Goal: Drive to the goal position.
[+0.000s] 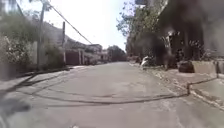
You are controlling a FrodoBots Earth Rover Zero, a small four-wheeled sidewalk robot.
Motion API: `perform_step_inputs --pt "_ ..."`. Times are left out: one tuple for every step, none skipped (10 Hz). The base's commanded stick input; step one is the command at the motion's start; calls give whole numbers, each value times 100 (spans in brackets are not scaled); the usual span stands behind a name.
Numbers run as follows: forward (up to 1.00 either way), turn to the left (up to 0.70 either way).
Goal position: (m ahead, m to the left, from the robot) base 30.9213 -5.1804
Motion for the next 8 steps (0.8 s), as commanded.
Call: perform_step_inputs --pt "100 -31" --pt "100 -31" --pt "100 -31" --pt "100 -31" --pt "100 -31" --pt "100 -31" --pt "100 -20" --pt "100 4"
